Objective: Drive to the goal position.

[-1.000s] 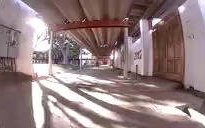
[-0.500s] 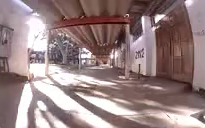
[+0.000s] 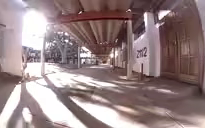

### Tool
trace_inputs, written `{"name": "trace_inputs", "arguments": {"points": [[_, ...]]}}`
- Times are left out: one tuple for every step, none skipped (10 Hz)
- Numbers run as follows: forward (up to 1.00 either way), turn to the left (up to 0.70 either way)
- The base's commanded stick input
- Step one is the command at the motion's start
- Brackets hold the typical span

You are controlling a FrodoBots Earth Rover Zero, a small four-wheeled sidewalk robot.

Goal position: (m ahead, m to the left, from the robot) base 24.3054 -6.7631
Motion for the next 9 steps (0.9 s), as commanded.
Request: {"name": "trace_inputs", "arguments": {"points": [[0.70,0.00],[0.70,0.00],[0.70,0.00],[0.70,0.00],[0.70,0.00],[0.70,0.00],[0.70,0.00],[0.70,0.00],[0.70,0.00]]}}
